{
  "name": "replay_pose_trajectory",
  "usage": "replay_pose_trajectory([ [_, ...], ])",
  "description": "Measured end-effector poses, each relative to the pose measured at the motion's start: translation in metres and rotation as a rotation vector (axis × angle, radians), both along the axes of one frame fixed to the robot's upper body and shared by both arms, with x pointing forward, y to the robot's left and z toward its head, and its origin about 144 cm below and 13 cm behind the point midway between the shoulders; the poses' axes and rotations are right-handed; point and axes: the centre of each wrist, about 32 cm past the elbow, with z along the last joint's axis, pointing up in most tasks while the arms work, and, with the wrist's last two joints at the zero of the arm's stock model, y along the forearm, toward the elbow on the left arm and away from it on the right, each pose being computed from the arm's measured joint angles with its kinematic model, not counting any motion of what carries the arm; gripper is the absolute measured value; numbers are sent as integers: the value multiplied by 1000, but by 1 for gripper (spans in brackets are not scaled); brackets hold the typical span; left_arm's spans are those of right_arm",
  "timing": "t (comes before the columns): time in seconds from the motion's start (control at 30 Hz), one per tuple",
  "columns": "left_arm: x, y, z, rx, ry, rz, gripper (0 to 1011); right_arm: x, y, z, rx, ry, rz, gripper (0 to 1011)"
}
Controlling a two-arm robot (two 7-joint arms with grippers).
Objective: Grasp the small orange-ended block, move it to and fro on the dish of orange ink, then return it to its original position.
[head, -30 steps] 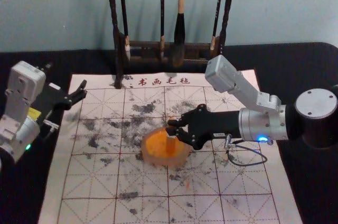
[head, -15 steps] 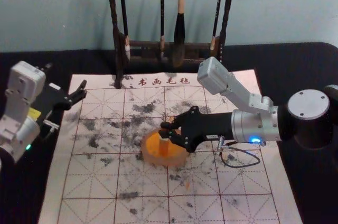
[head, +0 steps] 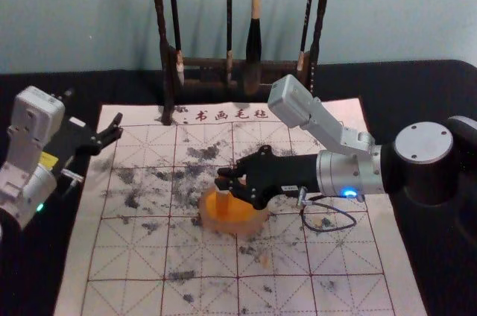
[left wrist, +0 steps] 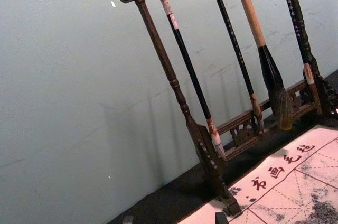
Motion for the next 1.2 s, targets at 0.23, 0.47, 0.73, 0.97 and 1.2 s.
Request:
replay_pose_trajectory([
  [0.23, 0, 0, 0, 0, 0, 0, 1001, 4, 3, -2, -4, -2, -14, 119],
  [0.47, 0, 0, 0, 0, 0, 0, 1001, 6, 4, -2, -6, -4, -27, 119],
  [0.73, 0, 0, 0, 0, 0, 0, 1001, 7, 1, -2, -8, -7, -41, 119],
  [0.97, 0, 0, 0, 0, 0, 0, 1001, 10, -1, -2, -13, -9, -53, 119],
  [1.2, 0, 0, 0, 0, 0, 0, 1001, 12, -5, -1, -12, -13, -64, 119],
])
